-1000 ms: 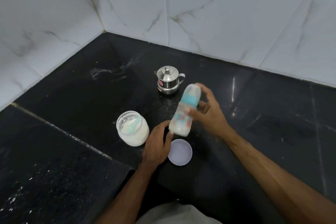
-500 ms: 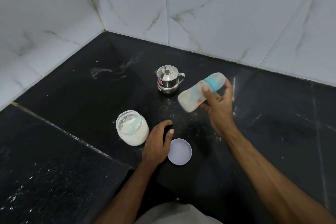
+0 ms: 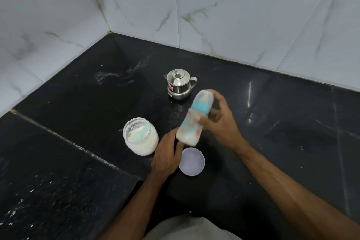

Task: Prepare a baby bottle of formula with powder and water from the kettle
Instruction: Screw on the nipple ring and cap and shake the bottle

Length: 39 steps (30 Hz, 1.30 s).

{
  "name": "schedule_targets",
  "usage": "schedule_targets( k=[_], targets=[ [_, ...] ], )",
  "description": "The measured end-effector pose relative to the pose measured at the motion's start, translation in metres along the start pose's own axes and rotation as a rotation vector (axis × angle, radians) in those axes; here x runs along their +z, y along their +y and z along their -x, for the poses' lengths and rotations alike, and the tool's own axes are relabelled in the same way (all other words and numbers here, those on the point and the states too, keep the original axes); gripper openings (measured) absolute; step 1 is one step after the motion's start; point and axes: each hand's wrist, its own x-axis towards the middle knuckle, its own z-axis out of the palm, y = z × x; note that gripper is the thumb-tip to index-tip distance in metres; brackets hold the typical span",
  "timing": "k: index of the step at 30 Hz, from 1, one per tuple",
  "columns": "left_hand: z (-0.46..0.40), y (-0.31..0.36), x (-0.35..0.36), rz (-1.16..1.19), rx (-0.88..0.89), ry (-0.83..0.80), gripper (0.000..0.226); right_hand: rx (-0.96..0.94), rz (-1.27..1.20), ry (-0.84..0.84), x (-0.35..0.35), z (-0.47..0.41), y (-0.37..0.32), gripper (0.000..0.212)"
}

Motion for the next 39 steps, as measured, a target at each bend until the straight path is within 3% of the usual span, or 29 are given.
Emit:
schedule_targets(
  k=[2,4,8,9,12,14,18,19,24,29,34,39],
  targets=[
    [0.001,0.002,0.000,-0.046,-0.003,0.016,0.029,-0.006,-0.189,0.198,-0.003,-0.007,-0.009,0.067],
    [0.001,0.001,0.000,-0.048,-0.004,0.016,0.029,-0.013,-0.255,0.261,-0.005,-0.009,-0.009,0.066],
    [-0.001,-0.001,-0.001,0.009,-0.002,-0.022,0.031,0.021,0.017,-0.068,0.002,0.004,0.003,0.073],
    [0.000,0.000,-0.001,0.010,-0.003,-0.016,0.031,0.007,0.018,-0.063,0.001,0.003,0.003,0.074],
    [0.001,0.003,-0.001,-0.051,0.003,0.024,0.029,-0.019,-0.186,0.216,-0.004,-0.007,-0.008,0.072],
    [0.000,0.003,-0.001,-0.054,-0.001,0.020,0.030,-0.029,-0.220,0.287,-0.005,-0.009,-0.009,0.066],
    [-0.001,0.001,-0.002,0.013,0.004,-0.011,0.032,0.024,0.020,-0.098,0.003,0.007,0.004,0.076],
    [0.000,0.000,-0.001,0.019,0.003,-0.012,0.032,0.012,0.031,-0.113,0.002,0.006,0.004,0.076],
    [0.001,0.002,0.000,-0.057,-0.013,0.015,0.030,-0.020,-0.253,0.258,-0.006,-0.012,-0.010,0.071],
    [-0.001,-0.001,0.003,0.015,-0.018,-0.021,0.032,0.021,0.039,-0.085,0.003,0.006,0.008,0.074],
    [0.001,0.001,0.000,-0.050,-0.007,0.031,0.030,-0.013,-0.252,0.307,-0.009,-0.010,-0.006,0.066],
    [-0.001,0.006,-0.003,0.033,0.033,0.001,0.028,0.051,0.019,-0.026,-0.001,0.005,0.008,0.077]
  ],
)
